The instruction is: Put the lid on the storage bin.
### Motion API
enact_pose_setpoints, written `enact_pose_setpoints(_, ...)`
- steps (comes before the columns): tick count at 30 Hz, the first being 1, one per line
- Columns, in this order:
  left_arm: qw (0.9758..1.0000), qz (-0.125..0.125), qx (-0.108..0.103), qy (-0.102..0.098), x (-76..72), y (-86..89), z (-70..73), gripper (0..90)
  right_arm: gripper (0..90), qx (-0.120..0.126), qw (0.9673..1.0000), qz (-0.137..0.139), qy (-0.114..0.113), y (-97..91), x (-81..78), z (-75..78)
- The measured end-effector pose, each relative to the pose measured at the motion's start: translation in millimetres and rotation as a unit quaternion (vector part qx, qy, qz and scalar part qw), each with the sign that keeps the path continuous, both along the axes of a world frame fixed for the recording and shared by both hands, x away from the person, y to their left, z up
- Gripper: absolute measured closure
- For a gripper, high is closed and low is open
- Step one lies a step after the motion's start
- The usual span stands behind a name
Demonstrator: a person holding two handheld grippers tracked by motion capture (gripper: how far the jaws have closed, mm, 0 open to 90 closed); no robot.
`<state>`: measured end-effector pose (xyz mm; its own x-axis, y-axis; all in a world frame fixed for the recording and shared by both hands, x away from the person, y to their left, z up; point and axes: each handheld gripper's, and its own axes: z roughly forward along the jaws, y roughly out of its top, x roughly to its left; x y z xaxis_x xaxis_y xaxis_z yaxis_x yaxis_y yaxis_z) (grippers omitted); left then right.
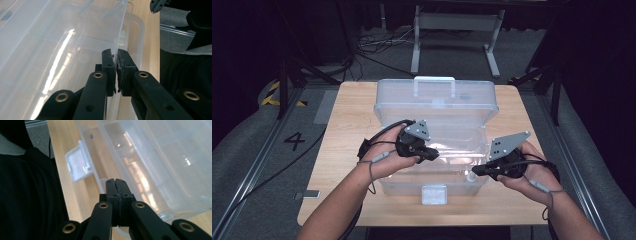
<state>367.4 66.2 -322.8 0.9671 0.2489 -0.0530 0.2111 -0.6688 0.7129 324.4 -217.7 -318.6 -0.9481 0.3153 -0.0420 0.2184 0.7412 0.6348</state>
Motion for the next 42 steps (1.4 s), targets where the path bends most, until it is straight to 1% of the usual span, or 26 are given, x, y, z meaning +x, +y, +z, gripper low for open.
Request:
enact_pose_setpoints(4,1.0000,-0.001,0.001,-0.001,-0.3,0.1,-0.1,85.6,90.0,0.020,0.9998,-0.009,-0.001,-4.8,2.6,3.8)
enact_pose_setpoints(5,1.0000,-0.001,0.001,-0.001,-0.3,0.1,-0.1,85.6,90.0,0.020,0.9998,-0.009,-0.001,-4.8,2.6,3.8)
enact_pose_setpoints(6,1.0000,-0.001,0.001,0.000,-0.5,0.0,-0.2,85.6,90.0,0.028,0.9995,-0.015,-0.001,-7.0,3.7,5.1)
enact_pose_setpoints(7,1.0000,-0.001,0.001,0.000,-0.6,0.1,-0.3,85.6,90.0,0.039,0.9990,-0.022,-0.002,-9.2,5.0,6.1)
enact_pose_setpoints(11,1.0000,-0.001,0.002,-0.001,-1.5,0.3,-0.8,85.6,90.0,0.065,0.9969,-0.044,-0.006,-14.7,7.6,8.3)
enact_pose_setpoints(13,1.0000,-0.001,0.003,-0.001,-1.9,0.3,-1.1,85.5,90.0,0.076,0.9960,-0.046,-0.012,-16.4,8.6,8.9)
enact_pose_setpoints(14,1.0000,-0.001,0.003,-0.001,-1.9,0.3,-1.1,85.4,90.0,0.076,0.9960,-0.046,-0.012,-16.4,8.6,8.9)
enact_pose_setpoints(15,1.0000,-0.001,0.002,-0.002,-2.3,0.2,-1.3,85.4,90.0,0.086,0.9951,-0.047,-0.014,-17.4,9.2,9.1)
enact_pose_setpoints(19,1.0000,0.004,0.001,-0.003,-4.0,0.6,-2.0,85.3,90.0,0.121,0.9894,-0.074,-0.029,-24.5,12.3,10.5)
enact_pose_setpoints(23,1.0000,0.005,0.001,-0.002,-4.8,1.1,-2.8,85.2,90.0,0.147,0.9841,-0.094,-0.032,-29.7,15.2,10.7)
enact_pose_setpoints(25,1.0000,0.007,0.001,-0.002,-5.5,1.1,-3.0,85.2,90.0,0.154,0.9825,-0.101,-0.028,-32.5,17.9,10.5)
enact_pose_setpoints(26,1.0000,0.008,0.001,-0.002,-6.1,1.2,-3.3,85.1,90.0,0.160,0.9808,-0.107,-0.029,-33.9,18.9,10.4)
enact_pose_setpoints(28,1.0000,0.008,0.000,-0.003,-6.5,1.2,-3.6,85.0,90.0,0.165,0.9789,-0.117,-0.031,-36.4,21.0,10.3)
enact_pose_setpoints(29,0.9999,0.010,-0.001,-0.006,-7.7,1.6,-4.3,85.0,90.0,0.165,0.9789,-0.117,-0.031,-36.4,21.0,10.3)
enact_pose_setpoints(30,0.9999,0.015,-0.003,-0.006,-9.0,1.9,-4.5,84.6,90.0,0.176,0.9756,-0.127,-0.035,-38.7,22.4,10.9)
enact_pose_setpoints(33,0.9997,0.020,-0.003,-0.010,-11.7,2.3,-5.1,84.3,90.0,0.189,0.9710,-0.141,-0.037,-42.4,25.7,13.9)
enact_pose_setpoints(36,0.9997,0.023,-0.003,-0.011,-13.4,2.2,-5.7,84.3,90.0,0.203,0.9668,-0.152,-0.034,-44.6,29.4,15.5)
enact_pose_setpoints(37,0.9997,0.022,-0.003,-0.012,-13.6,2.2,-6.1,84.3,90.0,0.203,0.9666,-0.153,-0.034,-44.9,30.3,15.4)
enact_pose_setpoints(39,0.9997,0.022,-0.003,-0.010,-14.3,2.2,-6.6,84.3,90.0,0.209,0.9645,-0.158,-0.033,-45.3,31.6,14.7)
enact_pose_setpoints(41,0.9997,0.023,-0.004,-0.010,-15.2,2.2,-7.2,84.2,90.0,0.211,0.9633,-0.162,-0.034,-45.9,32.5,14.2)
enact_pose_setpoints(42,0.9997,0.023,-0.005,-0.010,-15.6,2.1,-7.5,84.1,90.0,0.215,0.9621,-0.165,-0.033,-46.4,33.1,14.0)
